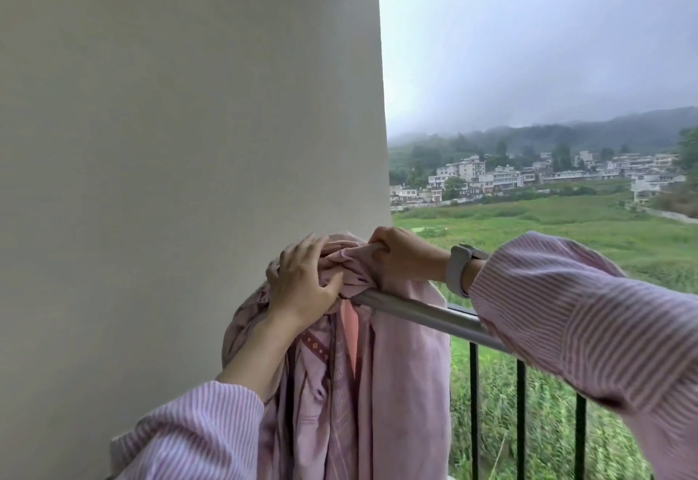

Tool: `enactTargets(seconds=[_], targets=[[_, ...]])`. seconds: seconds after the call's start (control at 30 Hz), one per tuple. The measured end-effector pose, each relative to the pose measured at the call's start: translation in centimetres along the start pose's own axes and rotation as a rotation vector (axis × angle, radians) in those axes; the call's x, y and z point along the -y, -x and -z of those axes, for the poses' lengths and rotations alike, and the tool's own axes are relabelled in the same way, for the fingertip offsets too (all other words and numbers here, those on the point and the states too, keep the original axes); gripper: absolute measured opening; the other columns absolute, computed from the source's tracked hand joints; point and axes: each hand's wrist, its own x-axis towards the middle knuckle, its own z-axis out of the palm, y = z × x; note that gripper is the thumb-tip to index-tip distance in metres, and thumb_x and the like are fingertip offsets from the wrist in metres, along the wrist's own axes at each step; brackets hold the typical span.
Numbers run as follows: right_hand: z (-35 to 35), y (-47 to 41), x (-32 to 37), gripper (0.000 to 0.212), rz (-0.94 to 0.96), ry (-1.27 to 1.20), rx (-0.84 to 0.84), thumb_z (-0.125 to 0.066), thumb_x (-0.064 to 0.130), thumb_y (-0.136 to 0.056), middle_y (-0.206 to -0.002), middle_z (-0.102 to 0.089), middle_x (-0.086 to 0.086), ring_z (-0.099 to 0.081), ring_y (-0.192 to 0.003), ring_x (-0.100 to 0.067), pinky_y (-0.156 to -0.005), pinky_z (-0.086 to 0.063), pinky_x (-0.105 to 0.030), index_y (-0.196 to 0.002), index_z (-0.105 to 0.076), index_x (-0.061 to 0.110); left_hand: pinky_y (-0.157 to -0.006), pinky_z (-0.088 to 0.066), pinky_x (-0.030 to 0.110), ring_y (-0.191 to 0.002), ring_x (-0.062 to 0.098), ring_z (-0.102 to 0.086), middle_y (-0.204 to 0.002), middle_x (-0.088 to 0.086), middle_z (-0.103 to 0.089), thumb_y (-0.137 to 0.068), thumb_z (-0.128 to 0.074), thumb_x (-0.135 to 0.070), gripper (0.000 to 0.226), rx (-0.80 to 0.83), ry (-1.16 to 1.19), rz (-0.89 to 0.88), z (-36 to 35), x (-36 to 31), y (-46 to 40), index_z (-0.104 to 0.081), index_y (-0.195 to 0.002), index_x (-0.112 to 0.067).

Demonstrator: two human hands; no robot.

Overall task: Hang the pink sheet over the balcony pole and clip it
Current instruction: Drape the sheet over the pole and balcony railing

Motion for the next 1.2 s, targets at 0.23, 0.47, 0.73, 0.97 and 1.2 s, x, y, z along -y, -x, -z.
enactTargets(seconds=[0.23,0.47,0.73,0.97,1.2], targets=[[3.0,0.4,-1.0,0.019,0.111,0.103,-0.177,-0.044,0.001,-0.088,-0.106,-0.061,-0.019,-0.056,-0.094,-0.031,-0.080,-0.046,-0.038,-0.103,-0.057,0.000,-0.097,-0.040,0.035,-0.121,0.020,-0.046,-0.131,0.002,-0.051,-0.062,-0.061,-0.070,0.086,0.257,0.274,0.175,1.4,0.3,0.6,-0.041,-0.130,-0.021],[7.7,2.5,-3.0,0.021,0.127,0.150,-0.213,-0.052,0.000,-0.085,-0.102,-0.067,-0.012,-0.057,-0.089,-0.021,-0.083,-0.047,-0.031,-0.098,-0.067,0.007,-0.085,-0.037,0.018,-0.108,0.018,-0.054,-0.113,0.006,-0.061,-0.086,-0.058,-0.035,0.041,-0.013,0.250,-0.095,1.6,-4.6,3.7,-0.057,-0.121,-0.014],[5.6,7.0,0.4,0.044,0.152,-0.021,0.158,-0.051,0.012,-0.089,-0.133,-0.050,0.000,-0.051,-0.115,-0.014,-0.094,-0.036,-0.017,-0.132,-0.044,0.020,-0.093,-0.044,0.027,-0.104,0.021,-0.057,-0.110,0.008,-0.063,-0.087,-0.059,-0.016,0.026,-0.293,0.267,-0.106,1.8,-5.7,7.7,-0.063,-0.112,-0.008],[4.0,9.5,0.4,0.019,0.359,0.392,0.029,-0.049,0.021,-0.092,-0.112,-0.059,-0.001,-0.056,-0.098,-0.018,-0.077,-0.044,-0.028,-0.104,-0.063,0.015,-0.076,-0.044,0.008,-0.079,0.001,-0.061,-0.086,-0.005,-0.068,-0.082,-0.060,-0.031,0.026,-0.215,0.545,-0.198,1.5,-6.3,11.1,-0.072,-0.090,-0.009],[6.8,11.9,-1.0,0.021,0.348,0.404,-0.067,-0.046,0.021,-0.093,-0.108,-0.060,0.000,-0.052,-0.083,-0.011,-0.063,-0.037,-0.023,-0.101,-0.064,0.014,-0.070,-0.047,0.008,-0.076,0.002,-0.063,-0.085,-0.004,-0.071,-0.083,-0.063,-0.022,0.016,-0.210,0.657,-0.207,1.8,-9.5,11.8,-0.072,-0.092,-0.012]])
